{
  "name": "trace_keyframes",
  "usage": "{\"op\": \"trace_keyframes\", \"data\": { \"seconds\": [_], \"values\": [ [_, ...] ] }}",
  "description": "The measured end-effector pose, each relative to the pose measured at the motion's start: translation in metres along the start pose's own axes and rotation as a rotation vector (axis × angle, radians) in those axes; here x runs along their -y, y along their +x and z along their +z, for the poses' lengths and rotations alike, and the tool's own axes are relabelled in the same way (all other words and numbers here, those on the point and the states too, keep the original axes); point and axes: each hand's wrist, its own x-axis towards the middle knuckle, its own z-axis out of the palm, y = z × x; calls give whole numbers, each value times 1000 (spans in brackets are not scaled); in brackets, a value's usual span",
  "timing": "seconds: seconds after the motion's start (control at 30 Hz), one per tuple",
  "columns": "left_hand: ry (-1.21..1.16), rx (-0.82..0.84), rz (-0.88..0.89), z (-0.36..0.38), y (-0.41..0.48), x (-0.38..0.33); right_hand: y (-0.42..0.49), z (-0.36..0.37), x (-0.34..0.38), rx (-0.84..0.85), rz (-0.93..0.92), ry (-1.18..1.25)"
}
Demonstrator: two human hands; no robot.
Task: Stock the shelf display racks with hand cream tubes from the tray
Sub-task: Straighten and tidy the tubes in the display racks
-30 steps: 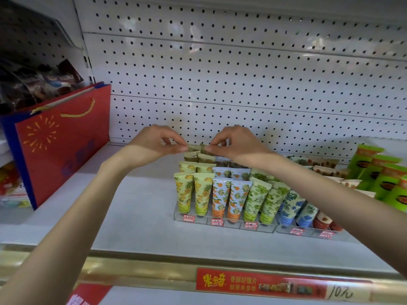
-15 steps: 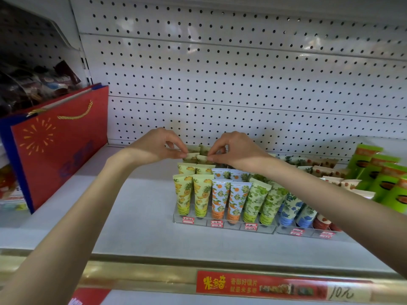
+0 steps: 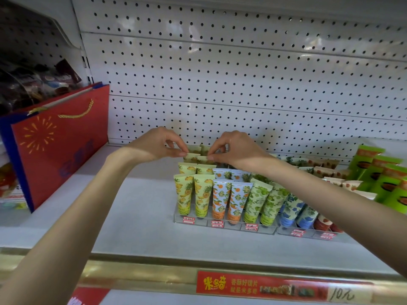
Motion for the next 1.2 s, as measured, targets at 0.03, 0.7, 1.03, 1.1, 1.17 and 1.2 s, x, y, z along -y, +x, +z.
{"op": "trace_keyframes", "data": {
  "seconds": [0.03,0.7,1.03,1.1,1.17,1.2],
  "values": [
    [0,0,0,0,0,0,1,0,-1,-3,0,-1],
    [37,-142,-9,6,17,5,31,-5,-6,22,22,-118],
    [64,-179,-12,12,18,3,33,-4,-3,7,16,-147],
    [58,-181,-17,13,17,2,34,-4,-3,7,18,-147],
    [63,-185,-20,12,18,1,35,-4,-3,9,16,-153],
    [64,-186,-21,12,18,0,35,-3,-4,10,14,-157]
  ]
}}
